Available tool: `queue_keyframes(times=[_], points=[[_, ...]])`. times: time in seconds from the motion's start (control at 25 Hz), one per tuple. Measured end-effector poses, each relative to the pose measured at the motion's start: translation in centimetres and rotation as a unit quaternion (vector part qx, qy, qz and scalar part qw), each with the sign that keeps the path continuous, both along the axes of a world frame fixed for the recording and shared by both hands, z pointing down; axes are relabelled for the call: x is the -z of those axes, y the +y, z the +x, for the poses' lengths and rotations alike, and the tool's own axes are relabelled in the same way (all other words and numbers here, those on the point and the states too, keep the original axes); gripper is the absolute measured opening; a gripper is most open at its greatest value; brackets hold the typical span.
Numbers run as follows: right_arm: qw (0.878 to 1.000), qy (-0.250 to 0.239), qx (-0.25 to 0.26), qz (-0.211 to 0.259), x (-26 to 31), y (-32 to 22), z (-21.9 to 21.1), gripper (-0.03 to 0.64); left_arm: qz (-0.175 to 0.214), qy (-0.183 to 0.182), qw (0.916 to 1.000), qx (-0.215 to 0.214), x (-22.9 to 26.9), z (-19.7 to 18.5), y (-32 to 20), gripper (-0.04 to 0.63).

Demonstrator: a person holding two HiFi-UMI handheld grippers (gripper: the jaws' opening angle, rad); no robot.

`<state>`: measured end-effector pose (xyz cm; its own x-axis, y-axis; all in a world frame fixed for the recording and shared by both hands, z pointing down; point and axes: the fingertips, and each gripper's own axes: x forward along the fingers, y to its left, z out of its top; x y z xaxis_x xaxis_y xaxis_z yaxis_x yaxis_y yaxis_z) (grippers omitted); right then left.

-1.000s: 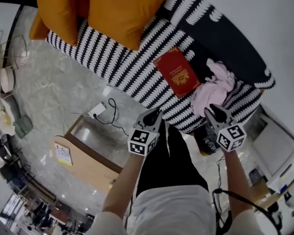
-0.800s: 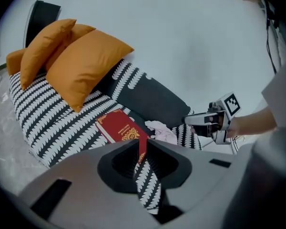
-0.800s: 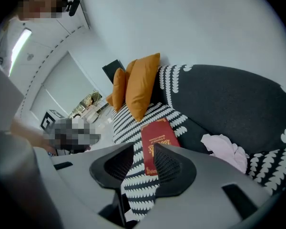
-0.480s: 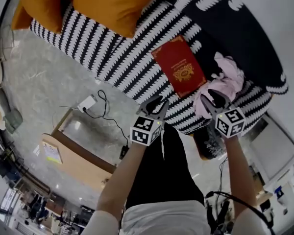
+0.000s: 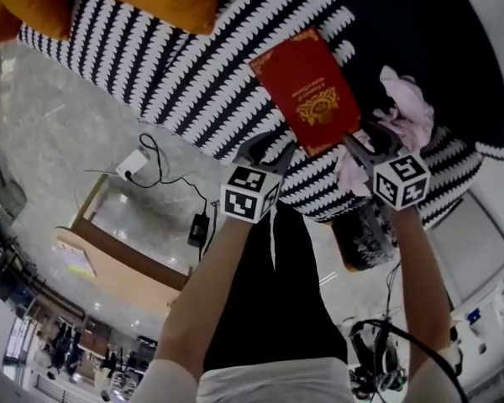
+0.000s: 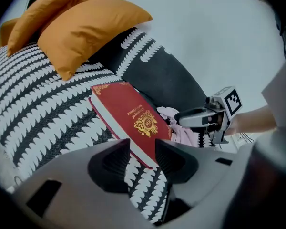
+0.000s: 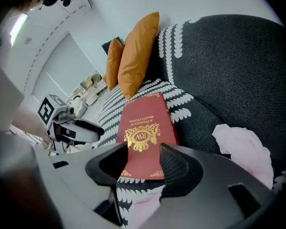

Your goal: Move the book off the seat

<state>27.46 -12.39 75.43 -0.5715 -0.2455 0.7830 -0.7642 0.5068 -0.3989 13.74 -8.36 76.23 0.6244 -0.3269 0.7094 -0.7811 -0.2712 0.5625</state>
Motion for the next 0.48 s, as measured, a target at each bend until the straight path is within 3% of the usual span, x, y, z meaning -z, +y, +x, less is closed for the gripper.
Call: queue_keyframes(times=[0.24,0.48], points=[[1.0,0.02,0.021,0.008,-3.0,-1.2,0.6,0.252,-0.027,0.001,0.9995,0.013,-2.8,1.2,-0.1,0.207],[0.998,0.037,0.025,-0.036,-3.3,-3.4,1.2,0.295,-0.064,0.016,0.9976,0.021,-2.8,2.4,-1.2,0.262]])
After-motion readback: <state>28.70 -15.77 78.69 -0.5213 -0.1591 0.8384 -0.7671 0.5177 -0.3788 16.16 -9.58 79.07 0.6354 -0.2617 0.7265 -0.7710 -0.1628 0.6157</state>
